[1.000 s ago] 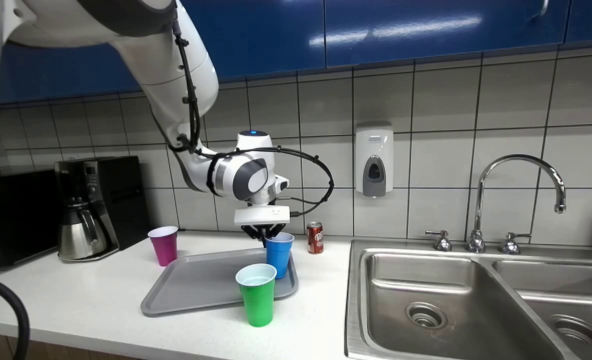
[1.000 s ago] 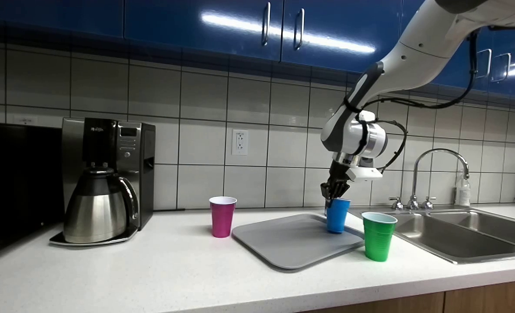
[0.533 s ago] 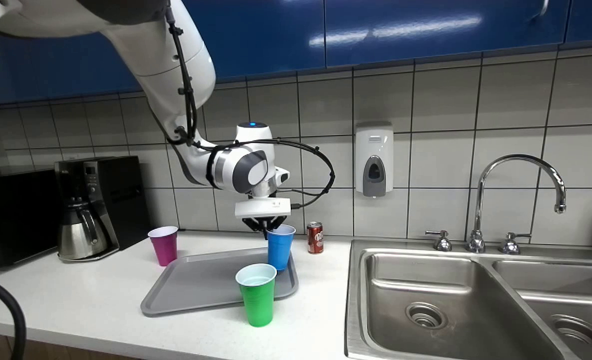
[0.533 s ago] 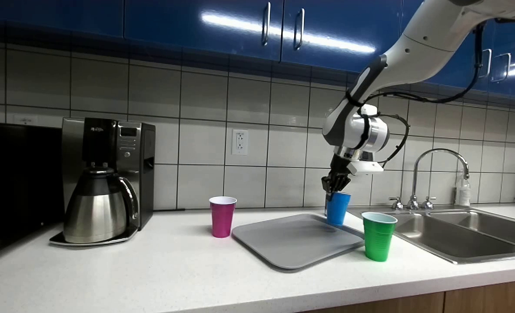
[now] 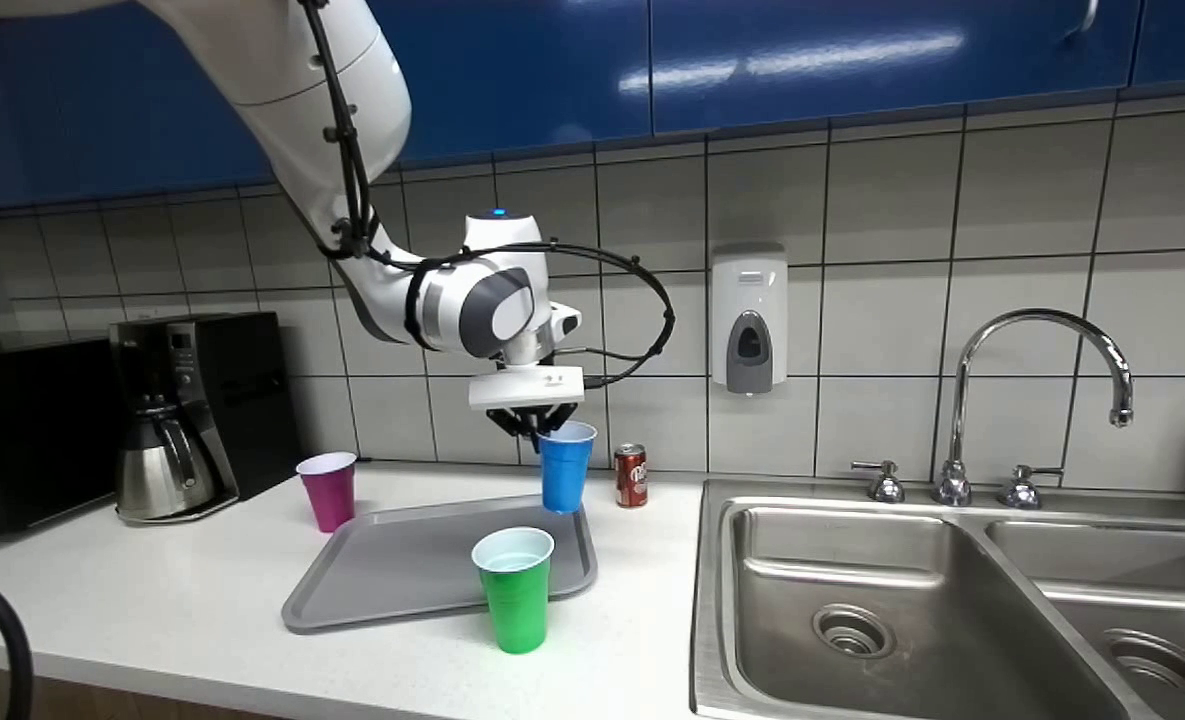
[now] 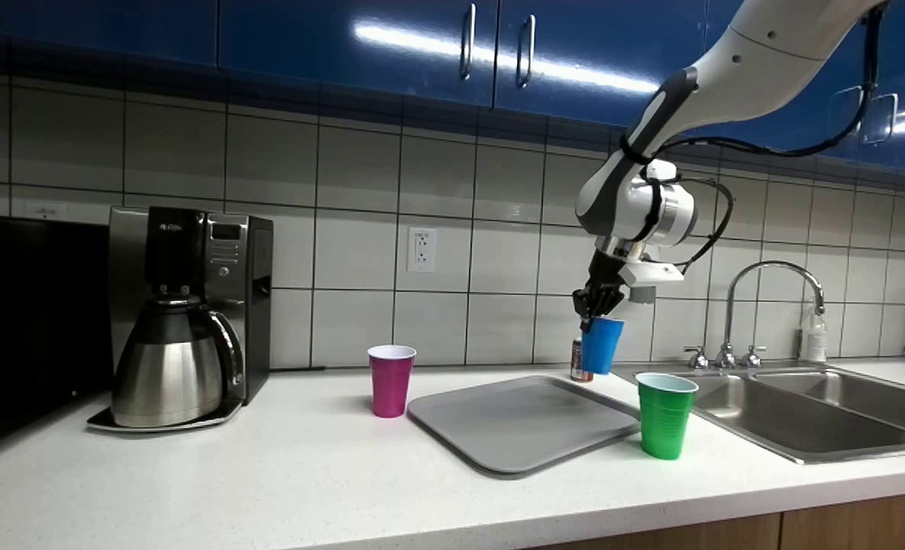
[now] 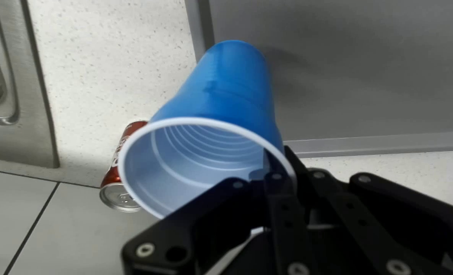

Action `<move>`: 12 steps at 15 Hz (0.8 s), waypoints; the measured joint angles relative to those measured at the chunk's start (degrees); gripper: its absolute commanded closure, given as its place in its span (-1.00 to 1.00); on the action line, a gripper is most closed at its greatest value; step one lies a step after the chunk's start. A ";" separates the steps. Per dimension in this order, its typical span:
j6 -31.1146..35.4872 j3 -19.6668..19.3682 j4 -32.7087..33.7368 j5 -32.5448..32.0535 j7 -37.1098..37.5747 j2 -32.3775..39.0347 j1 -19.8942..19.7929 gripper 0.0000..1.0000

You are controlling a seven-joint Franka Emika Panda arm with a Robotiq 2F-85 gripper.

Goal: Remove the blue cup from the tray.

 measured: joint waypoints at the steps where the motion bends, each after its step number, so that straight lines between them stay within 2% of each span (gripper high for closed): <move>1: 0.04 -0.23 -0.40 0.00 0.00 -0.54 -0.14 0.98; 12: 0.27 -4.28 -2.26 0.11 -0.66 -2.22 -3.04 0.98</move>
